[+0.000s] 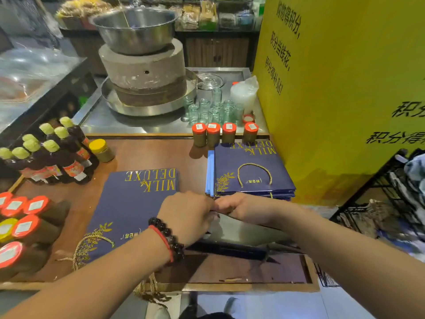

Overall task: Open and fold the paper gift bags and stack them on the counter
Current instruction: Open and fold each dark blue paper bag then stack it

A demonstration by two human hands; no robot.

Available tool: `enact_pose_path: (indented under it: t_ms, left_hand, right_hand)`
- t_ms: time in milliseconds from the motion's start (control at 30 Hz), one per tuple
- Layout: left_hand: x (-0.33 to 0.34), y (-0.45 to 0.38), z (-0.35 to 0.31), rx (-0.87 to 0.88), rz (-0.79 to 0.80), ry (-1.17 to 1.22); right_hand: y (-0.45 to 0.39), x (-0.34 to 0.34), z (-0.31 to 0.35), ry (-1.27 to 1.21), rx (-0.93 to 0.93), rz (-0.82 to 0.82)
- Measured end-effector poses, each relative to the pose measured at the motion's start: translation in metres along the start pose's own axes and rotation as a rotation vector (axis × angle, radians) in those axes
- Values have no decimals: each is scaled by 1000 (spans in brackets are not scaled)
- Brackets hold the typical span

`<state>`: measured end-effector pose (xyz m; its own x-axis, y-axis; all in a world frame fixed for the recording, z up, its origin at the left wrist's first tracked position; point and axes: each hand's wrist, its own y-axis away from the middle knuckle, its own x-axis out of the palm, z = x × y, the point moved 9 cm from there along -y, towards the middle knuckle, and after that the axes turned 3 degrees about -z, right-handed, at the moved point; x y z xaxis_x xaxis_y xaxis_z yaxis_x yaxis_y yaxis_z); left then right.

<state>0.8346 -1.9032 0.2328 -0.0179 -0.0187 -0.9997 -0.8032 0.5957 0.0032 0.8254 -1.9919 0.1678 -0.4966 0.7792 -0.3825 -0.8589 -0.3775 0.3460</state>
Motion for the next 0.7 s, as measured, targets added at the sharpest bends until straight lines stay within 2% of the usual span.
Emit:
enact_pose_path:
  t_ms: [167,267,400,500,700]
  left_hand:
    - [13,0,-18,-105,38,51]
    - [24,2,-19,-113,69,158]
    - [28,0,-16,-118,86,362]
    - [25,-4,-15,-91,74,429]
    - [26,-12,-20,-20,131,321]
  right_hand:
    - [5,-15,-37,243,51,138]
    - [17,-30,-46,342,85,160]
    - [25,-60,-53,680,51,70]
    - [29,-85,-66,803,107,-4]
    - [53,-137,-113,930,200,-146]
